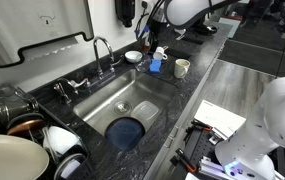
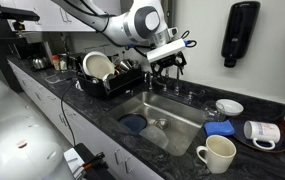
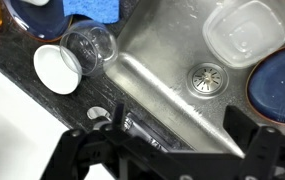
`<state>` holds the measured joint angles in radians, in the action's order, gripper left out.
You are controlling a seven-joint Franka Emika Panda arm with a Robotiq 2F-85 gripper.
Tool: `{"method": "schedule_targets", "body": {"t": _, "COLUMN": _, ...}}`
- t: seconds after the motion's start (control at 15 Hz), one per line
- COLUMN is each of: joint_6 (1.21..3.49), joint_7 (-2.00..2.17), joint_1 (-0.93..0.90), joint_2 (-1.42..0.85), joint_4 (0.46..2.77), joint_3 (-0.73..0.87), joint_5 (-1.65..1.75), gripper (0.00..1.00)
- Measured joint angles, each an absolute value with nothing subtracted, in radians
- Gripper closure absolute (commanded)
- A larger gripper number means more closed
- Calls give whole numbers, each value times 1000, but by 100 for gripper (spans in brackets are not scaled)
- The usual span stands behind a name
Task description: Turn the faucet handle on the right
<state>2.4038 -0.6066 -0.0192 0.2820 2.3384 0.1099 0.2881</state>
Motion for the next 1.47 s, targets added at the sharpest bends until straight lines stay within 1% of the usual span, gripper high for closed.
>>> {"method": "schedule_targets", "body": {"t": 0.53, "joint_6": 2431, "joint_7": -674, "joint_1": -20, "joint_2": 265, "joint_4": 2332, "joint_3": 112, "joint_5": 288, "gripper": 0}}
{"method": "schedule_targets", "body": {"t": 0.87, "joint_6": 2571, "joint_7": -961, "joint_1": -20, "joint_2": 183, "joint_4": 2300, "joint_3": 157, "joint_5": 268, "gripper": 0}}
{"method": "schedule_targets", "body": {"t": 1.07, "joint_6": 2650, "joint_7": -1171, "joint_1": -22, "joint_2": 94, "joint_4": 2238, "joint_3": 182, "joint_5": 181, "gripper": 0}}
{"method": "schedule_targets", "body": {"t": 1.2, "joint_6": 2668, "joint_7": -1326, "joint_1": -30, "joint_2": 29, "joint_4": 2182, "joint_3": 194, "joint_5": 90, "gripper": 0}}
{"method": "schedule_targets", "body": {"t": 1.47, "joint_6": 2657, "joint_7": -1597, "joint_1": 3, "joint_2": -99, "joint_4": 2053, "joint_3": 163, "joint_5": -93, "gripper": 0}}
